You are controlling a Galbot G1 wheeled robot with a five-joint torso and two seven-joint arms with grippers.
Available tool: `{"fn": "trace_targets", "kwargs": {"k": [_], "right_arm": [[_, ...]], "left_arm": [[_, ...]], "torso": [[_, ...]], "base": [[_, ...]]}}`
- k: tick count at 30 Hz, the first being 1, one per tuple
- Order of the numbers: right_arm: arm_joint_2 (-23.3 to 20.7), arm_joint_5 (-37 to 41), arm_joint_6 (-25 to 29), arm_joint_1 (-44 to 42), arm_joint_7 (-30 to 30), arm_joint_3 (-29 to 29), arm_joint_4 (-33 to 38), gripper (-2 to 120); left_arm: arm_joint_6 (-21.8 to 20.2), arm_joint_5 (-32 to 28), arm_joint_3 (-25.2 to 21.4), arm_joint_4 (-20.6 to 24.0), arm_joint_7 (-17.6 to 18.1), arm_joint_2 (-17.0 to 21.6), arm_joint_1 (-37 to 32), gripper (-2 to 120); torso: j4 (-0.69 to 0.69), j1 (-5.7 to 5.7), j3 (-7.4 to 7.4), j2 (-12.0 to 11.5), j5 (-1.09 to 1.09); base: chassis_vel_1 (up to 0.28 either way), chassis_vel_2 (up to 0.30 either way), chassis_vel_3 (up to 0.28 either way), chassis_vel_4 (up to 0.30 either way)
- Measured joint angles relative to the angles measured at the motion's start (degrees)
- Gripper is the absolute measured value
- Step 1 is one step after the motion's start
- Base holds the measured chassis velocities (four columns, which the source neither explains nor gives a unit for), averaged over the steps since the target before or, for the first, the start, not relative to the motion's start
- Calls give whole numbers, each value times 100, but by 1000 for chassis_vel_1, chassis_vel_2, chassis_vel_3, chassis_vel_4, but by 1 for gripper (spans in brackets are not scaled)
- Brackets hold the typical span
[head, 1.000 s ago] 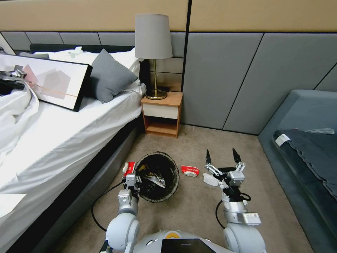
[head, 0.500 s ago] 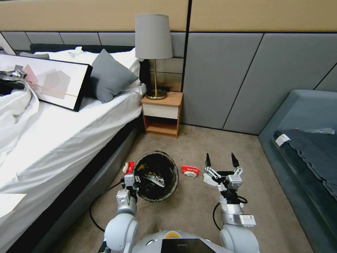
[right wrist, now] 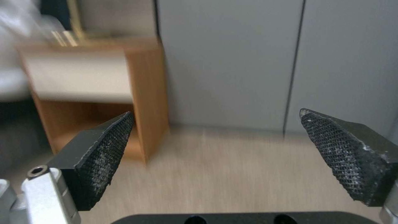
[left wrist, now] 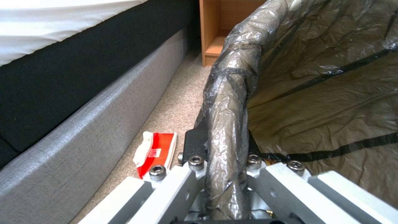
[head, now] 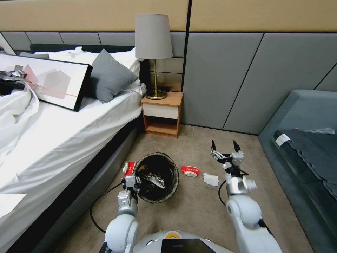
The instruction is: Pick up the trash bin, then pick up the garbage from the floor and place it into the trash bin.
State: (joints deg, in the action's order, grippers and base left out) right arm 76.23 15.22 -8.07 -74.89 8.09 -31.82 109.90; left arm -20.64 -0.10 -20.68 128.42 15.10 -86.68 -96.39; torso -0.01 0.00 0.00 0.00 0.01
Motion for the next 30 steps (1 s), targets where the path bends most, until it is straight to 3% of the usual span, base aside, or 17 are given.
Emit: {"fn": "trace_targets", "kwargs": {"k": [13, 30], "right_arm": [[31, 241, -333, 1299, -33, 176, -2806, 100], [173, -43, -451, 1470, -302, 43, -3944, 100]], "left_arm": [[0, 17, 16, -47, 12, 0, -19, 1], [16, -10, 27, -126, 32, -12, 24, 1]], "torso": [[0, 0, 0, 0, 0], [0, 0, 0, 0, -1]], "base": [[0, 0, 0, 0], [0, 0, 0, 0]]}}
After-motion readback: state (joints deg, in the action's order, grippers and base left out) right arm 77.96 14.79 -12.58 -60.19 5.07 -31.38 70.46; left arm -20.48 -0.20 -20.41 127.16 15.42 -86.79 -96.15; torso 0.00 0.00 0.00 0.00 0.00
